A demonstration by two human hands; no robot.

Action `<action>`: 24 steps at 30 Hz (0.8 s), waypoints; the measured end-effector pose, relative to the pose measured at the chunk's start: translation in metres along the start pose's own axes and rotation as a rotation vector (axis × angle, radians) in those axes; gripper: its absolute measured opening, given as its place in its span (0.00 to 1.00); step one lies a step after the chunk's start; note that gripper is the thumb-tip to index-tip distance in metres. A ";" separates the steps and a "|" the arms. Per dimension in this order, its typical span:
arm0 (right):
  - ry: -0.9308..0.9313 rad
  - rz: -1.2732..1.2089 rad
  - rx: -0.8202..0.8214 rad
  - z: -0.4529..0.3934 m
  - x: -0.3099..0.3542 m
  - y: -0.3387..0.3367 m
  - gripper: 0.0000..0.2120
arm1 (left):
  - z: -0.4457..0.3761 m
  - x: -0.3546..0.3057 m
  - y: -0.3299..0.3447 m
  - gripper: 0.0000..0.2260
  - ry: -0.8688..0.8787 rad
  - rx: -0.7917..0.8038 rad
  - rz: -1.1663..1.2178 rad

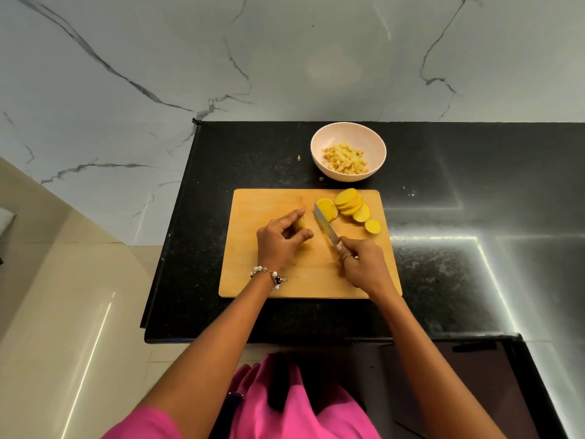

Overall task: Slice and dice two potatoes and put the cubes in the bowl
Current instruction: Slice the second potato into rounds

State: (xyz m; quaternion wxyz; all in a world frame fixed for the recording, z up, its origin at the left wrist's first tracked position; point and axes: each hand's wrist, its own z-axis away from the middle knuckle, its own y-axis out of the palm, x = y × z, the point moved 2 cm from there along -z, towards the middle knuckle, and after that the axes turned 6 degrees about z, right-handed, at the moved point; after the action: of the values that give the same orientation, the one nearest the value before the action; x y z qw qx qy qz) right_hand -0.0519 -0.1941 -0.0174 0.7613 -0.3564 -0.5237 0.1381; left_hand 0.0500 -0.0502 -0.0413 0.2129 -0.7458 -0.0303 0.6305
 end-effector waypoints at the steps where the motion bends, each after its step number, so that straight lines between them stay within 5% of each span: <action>1: 0.065 -0.194 0.039 0.001 -0.001 -0.001 0.09 | -0.001 0.000 0.000 0.21 0.002 -0.003 0.010; 3: 0.184 -0.531 0.096 0.002 0.000 -0.004 0.08 | -0.002 -0.001 -0.002 0.19 0.035 0.009 -0.007; 6: 0.238 -0.703 0.107 0.003 0.006 -0.014 0.07 | -0.008 -0.003 -0.006 0.16 0.089 0.024 -0.090; 13: 0.097 -0.403 0.080 0.001 0.019 0.000 0.08 | -0.014 -0.009 -0.010 0.13 0.325 0.022 -0.291; 24: 0.090 -0.188 0.057 0.011 0.018 0.018 0.09 | 0.007 -0.004 -0.014 0.16 0.186 0.148 -0.153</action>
State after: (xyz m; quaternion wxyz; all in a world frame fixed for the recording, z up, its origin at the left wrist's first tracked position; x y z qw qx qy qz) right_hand -0.0515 -0.1665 -0.0151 0.8034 -0.2899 -0.5161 0.0649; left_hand 0.0451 -0.0371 -0.0337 0.3166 -0.7789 -0.0206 0.5410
